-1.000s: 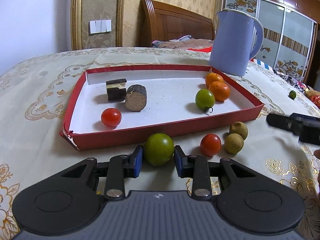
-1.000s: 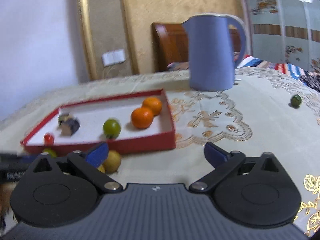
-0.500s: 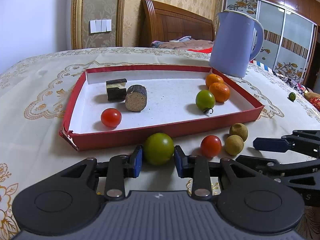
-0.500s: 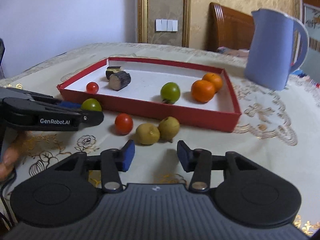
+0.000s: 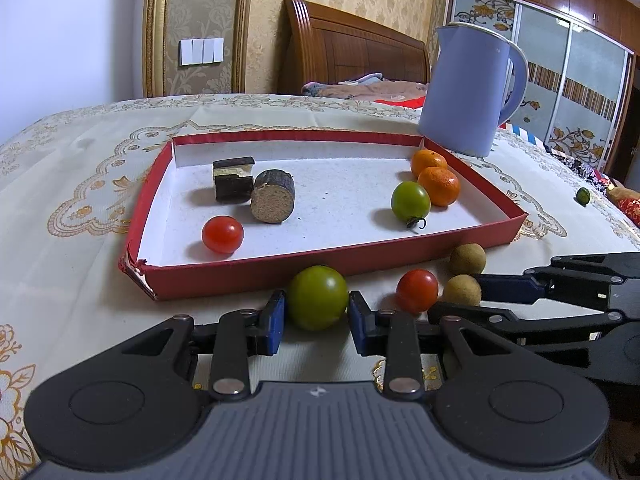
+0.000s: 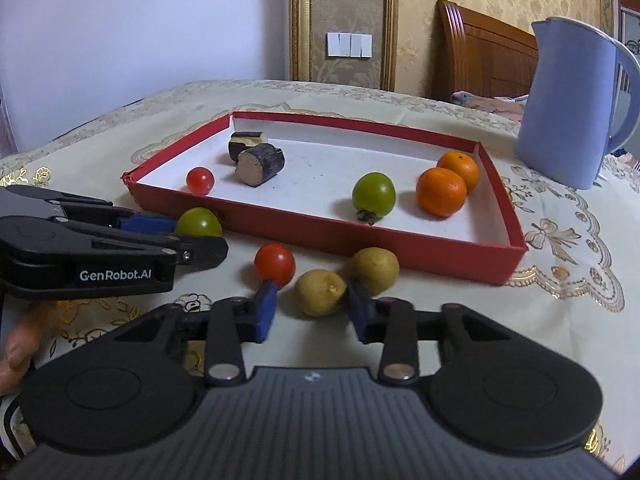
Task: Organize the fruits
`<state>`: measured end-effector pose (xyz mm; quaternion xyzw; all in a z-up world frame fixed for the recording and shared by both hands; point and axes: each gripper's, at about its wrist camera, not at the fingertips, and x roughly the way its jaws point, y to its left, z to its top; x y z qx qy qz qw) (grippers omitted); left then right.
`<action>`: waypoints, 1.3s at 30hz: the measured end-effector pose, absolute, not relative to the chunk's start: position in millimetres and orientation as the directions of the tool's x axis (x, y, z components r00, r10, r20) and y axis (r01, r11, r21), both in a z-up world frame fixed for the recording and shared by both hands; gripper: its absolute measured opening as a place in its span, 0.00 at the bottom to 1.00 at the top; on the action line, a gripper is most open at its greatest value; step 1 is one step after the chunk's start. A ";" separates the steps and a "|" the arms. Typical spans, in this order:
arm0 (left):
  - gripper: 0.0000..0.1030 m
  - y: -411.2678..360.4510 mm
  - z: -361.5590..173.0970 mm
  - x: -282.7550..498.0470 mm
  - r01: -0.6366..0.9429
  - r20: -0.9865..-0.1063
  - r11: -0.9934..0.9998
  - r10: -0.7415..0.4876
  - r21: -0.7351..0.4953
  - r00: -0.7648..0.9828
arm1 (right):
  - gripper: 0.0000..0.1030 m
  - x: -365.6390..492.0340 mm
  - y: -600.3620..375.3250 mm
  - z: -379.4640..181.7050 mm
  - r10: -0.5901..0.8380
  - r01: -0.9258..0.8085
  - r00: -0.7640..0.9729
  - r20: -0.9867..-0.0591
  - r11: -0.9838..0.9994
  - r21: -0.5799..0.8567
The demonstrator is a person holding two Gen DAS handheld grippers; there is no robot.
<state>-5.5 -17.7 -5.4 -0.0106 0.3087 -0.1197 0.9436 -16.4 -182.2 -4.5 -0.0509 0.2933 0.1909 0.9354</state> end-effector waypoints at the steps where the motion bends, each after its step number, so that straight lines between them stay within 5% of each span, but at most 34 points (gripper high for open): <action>1: 0.31 -17.7 -5.4 -5.5 0.219 -0.580 0.971 -0.232 -0.093 0.781 | 0.29 -17.4 -181.9 -4.3 0.323 -0.385 0.759 -0.566 0.923 0.010; 21: 0.31 -18.5 -5.0 -6.4 0.216 -0.580 0.973 -0.225 -0.086 0.783 | 0.26 -16.6 -182.3 -4.5 0.285 -0.353 0.772 -0.568 0.935 -0.011; 25: 0.42 -28.1 -4.9 -6.9 0.242 -0.588 0.970 -0.218 -0.040 0.779 | 0.26 -16.4 -181.9 -4.6 0.283 -0.354 0.772 -0.569 0.935 -0.015; 39: 0.42 -20.5 -5.1 -7.3 0.213 -0.578 0.975 -0.212 -0.068 0.788 | 0.26 -15.1 -183.9 -5.0 0.291 -0.352 0.769 -0.570 0.936 0.002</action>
